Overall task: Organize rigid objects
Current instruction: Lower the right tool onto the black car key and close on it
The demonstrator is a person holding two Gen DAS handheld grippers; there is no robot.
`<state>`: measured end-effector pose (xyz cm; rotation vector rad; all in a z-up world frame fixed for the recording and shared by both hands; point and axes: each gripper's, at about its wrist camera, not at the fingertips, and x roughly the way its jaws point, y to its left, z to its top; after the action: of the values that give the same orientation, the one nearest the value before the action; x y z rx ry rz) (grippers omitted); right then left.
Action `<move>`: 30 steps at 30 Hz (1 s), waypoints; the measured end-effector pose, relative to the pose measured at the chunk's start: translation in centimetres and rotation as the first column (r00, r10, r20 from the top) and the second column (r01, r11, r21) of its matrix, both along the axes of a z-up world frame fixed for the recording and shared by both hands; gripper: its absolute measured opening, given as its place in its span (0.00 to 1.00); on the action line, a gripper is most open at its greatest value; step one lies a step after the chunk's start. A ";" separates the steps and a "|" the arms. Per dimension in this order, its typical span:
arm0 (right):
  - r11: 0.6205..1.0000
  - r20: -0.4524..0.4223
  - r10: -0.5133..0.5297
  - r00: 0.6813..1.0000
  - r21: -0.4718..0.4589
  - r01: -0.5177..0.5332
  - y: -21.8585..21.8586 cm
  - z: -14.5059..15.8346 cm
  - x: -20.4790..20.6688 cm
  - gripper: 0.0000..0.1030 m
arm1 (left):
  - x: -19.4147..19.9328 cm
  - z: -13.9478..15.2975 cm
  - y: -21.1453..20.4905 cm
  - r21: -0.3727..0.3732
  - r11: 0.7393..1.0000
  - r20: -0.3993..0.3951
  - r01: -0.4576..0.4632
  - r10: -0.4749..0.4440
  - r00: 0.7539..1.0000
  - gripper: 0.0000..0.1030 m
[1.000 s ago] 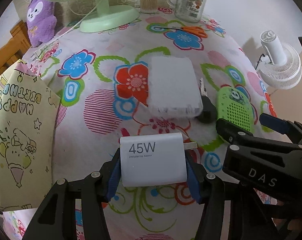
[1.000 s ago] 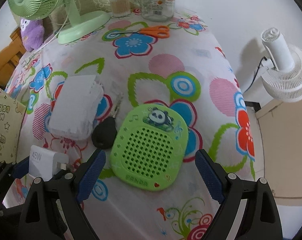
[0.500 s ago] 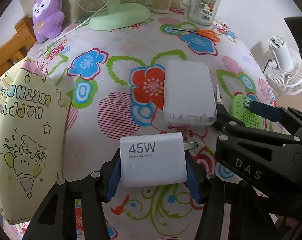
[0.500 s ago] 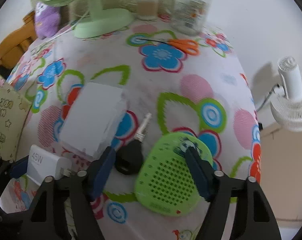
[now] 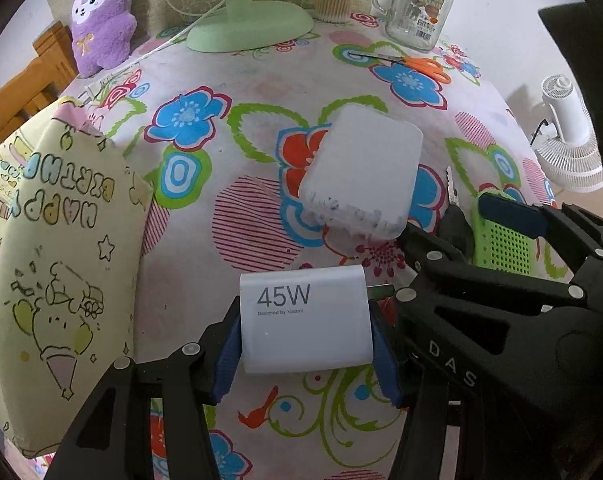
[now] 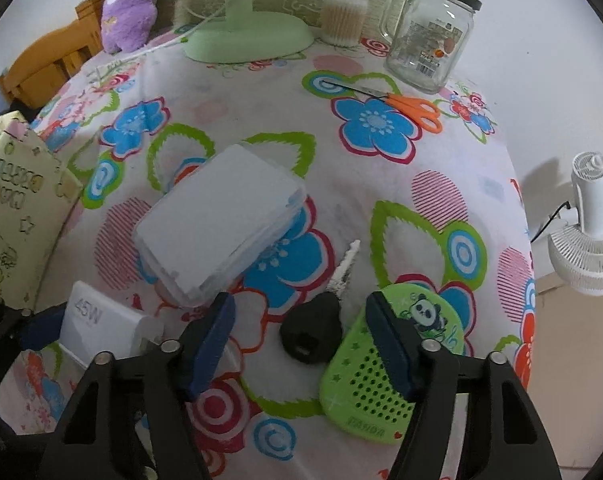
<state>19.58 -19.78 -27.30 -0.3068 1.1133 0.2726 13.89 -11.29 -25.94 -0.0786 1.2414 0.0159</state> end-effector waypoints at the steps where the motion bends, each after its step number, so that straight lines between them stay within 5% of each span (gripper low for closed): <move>1: 1.000 -0.017 0.018 1.000 0.022 -0.017 0.2 -0.2 -0.1 0.60 | -0.1 0.0 0.0 0.001 1.000 -0.002 0.000 0.000 1.000 0.57; 10: 0.997 -0.020 -0.045 0.999 0.062 0.046 0.0 -0.4 -0.2 0.58 | -0.3 -0.1 0.1 -0.007 1.000 0.005 0.013 -0.013 1.000 0.57; 16: 0.995 -0.028 -0.076 0.997 0.058 0.077 -0.2 -0.2 -0.8 0.35 | -0.7 0.0 0.5 -0.010 1.000 0.007 0.020 -0.020 1.000 0.57; 30: 0.989 -0.041 -0.122 0.992 0.079 0.125 -0.3 0.6 -2.4 0.34 | -1.7 1.1 0.6 -0.004 0.999 0.030 0.047 -0.047 0.998 0.57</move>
<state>17.17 -20.04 -26.71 -0.1602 1.1493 0.2132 12.15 -10.67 -24.84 -0.0533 1.2133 -0.0291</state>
